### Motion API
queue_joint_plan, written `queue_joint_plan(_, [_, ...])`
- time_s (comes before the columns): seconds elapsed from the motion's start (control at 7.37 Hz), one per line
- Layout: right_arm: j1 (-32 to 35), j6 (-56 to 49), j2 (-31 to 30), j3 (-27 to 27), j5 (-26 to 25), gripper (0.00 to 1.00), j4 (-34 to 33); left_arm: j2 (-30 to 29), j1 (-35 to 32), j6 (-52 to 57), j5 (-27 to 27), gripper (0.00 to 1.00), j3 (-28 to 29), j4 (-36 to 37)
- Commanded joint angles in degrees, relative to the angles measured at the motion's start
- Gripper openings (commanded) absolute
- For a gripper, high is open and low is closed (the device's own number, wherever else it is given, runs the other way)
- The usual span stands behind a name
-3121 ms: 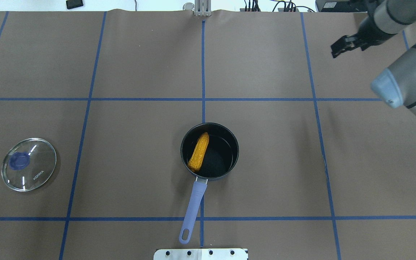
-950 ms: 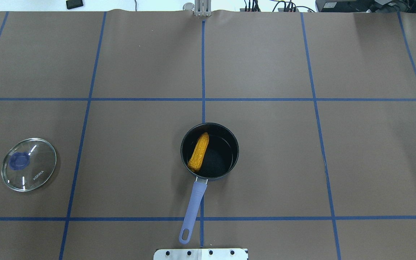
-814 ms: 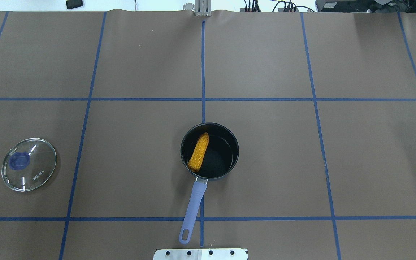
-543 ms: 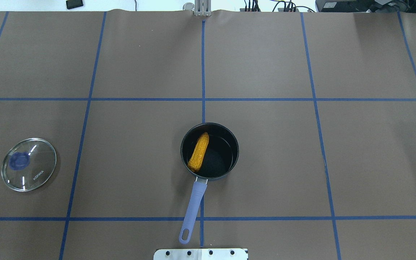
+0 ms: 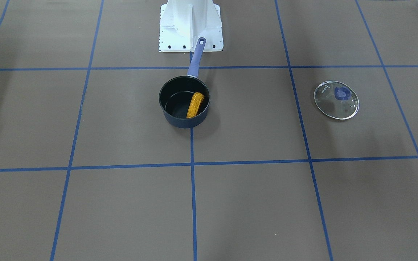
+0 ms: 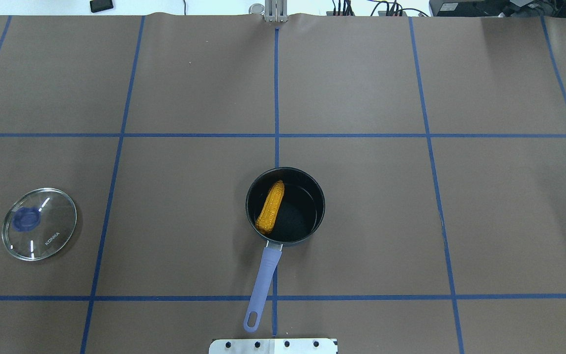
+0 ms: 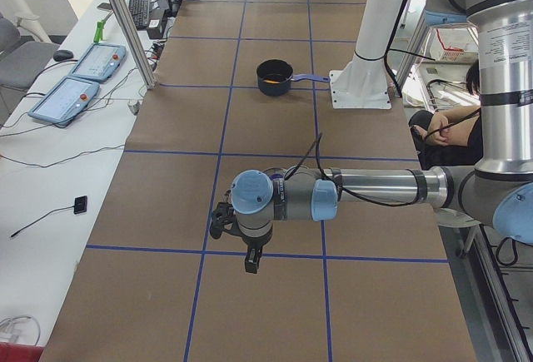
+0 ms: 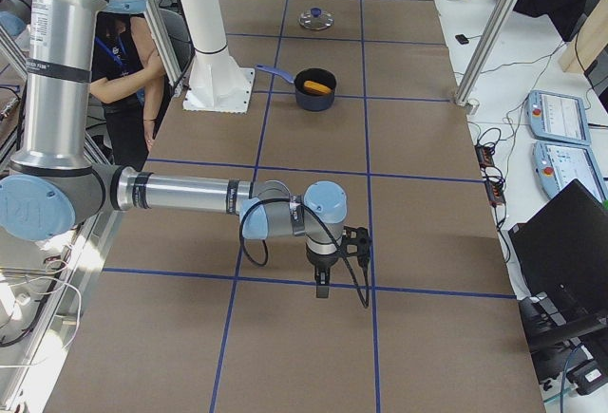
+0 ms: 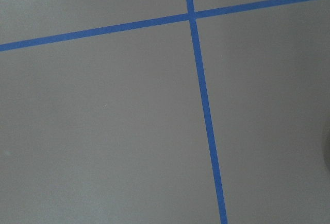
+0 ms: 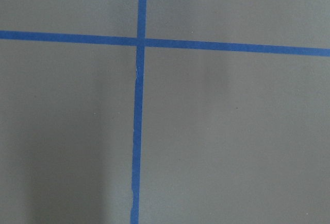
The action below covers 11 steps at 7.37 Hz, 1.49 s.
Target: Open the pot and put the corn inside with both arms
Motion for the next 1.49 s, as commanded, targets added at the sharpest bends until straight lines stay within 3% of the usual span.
queue_joint_plan(0.0, [0.0, 0.01, 0.01, 0.76, 0.78, 1.0, 0.2, 0.0, 0.0, 0.0, 0.0, 0.98, -0.24, 0.0])
queue_joint_plan(1.36, [-0.17, 0.09, 0.71, 1.56, 1.58, 1.0, 0.2, -0.09, 0.0, 0.0, -0.09, 0.98, -0.42, -0.09])
